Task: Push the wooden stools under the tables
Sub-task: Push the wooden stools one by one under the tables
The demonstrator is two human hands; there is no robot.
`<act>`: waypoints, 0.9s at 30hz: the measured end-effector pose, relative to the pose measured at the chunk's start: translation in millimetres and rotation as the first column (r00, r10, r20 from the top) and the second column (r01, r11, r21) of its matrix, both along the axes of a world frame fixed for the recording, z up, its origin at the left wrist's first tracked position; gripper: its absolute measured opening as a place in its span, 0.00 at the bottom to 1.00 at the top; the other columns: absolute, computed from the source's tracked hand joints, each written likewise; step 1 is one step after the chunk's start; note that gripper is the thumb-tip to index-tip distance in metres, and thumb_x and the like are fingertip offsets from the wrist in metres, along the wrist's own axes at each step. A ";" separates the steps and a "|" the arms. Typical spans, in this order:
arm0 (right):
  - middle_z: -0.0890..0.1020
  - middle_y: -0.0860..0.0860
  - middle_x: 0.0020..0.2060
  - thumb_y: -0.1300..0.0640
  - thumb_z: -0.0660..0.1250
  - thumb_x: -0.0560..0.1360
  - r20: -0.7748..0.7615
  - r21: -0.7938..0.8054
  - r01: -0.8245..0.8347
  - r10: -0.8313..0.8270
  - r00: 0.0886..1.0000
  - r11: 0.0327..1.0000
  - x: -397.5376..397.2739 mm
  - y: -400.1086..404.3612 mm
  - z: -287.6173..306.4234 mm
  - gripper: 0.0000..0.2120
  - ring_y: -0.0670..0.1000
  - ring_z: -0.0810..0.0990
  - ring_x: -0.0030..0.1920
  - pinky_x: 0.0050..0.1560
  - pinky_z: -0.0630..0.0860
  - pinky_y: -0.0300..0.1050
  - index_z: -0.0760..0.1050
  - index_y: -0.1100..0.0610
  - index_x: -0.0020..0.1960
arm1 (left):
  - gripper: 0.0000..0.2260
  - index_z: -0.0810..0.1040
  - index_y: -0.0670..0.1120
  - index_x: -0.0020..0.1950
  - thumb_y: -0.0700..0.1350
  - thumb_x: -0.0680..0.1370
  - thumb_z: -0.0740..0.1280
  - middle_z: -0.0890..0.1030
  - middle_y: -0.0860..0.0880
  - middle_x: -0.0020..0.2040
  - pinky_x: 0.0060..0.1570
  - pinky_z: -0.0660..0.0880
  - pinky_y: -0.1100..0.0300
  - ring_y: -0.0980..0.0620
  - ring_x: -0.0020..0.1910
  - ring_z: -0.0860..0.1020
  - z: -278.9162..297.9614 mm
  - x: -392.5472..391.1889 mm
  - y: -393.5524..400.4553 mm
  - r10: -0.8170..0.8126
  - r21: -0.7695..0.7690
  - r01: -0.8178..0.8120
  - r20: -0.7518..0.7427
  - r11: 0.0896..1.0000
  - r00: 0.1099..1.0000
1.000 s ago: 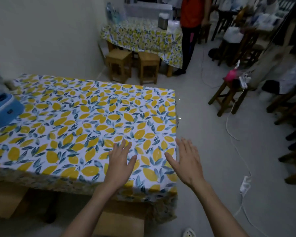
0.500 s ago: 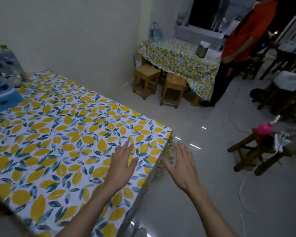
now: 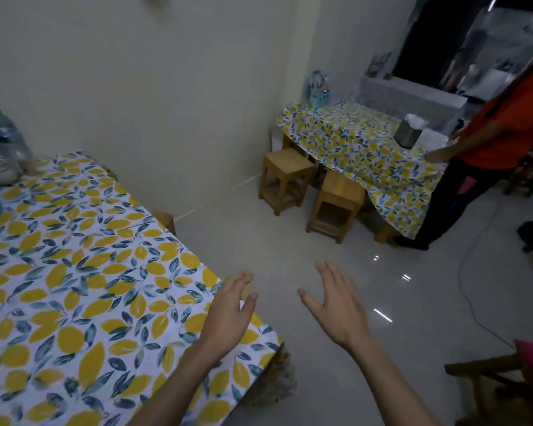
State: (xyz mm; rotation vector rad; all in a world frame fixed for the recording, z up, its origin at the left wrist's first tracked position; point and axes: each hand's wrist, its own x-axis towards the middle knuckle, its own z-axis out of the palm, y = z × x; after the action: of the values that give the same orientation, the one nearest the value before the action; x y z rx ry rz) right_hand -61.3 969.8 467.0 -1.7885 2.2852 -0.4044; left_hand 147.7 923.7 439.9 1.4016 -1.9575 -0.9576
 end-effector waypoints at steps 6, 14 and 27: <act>0.54 0.52 0.78 0.36 0.53 0.77 -0.010 0.008 -0.196 0.196 0.981 0.981 -96.1 -124.2 -12.4 0.34 0.53 0.51 0.77 0.76 0.50 0.52 0.52 0.52 0.77 | 0.19 0.68 0.48 0.71 0.46 0.79 0.61 0.66 0.48 0.73 0.72 0.59 0.55 0.51 0.72 0.63 -20.5 -83.9 -87.1 0.175 -0.012 -0.175 0.016 0.985 0.984; 0.51 0.50 0.78 0.35 0.53 0.77 0.024 0.095 -0.529 0.529 0.848 0.843 -183.8 -288.9 -19.3 0.35 0.52 0.47 0.78 0.77 0.48 0.50 0.49 0.51 0.77 | 0.20 0.67 0.47 0.71 0.48 0.79 0.61 0.66 0.48 0.73 0.67 0.54 0.65 0.50 0.73 0.62 -19.4 -175.3 -168.1 0.537 0.018 -0.537 0.024 0.843 0.843; 0.55 0.51 0.78 0.30 0.46 0.71 -0.015 0.039 -0.869 0.870 0.492 0.492 -103.1 -542.2 -29.4 0.41 0.53 0.51 0.77 0.77 0.49 0.51 0.53 0.52 0.77 | 0.21 0.65 0.49 0.73 0.48 0.80 0.61 0.60 0.50 0.76 0.71 0.55 0.57 0.49 0.75 0.57 -31.5 -144.7 -338.7 0.858 -0.040 -0.857 0.063 0.513 0.511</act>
State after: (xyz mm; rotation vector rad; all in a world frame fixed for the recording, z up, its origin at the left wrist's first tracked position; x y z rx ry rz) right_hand -164.4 427.6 437.5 -2.6226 1.0530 -0.1297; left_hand 3.0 585.0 408.4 2.0977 -0.9829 -0.3924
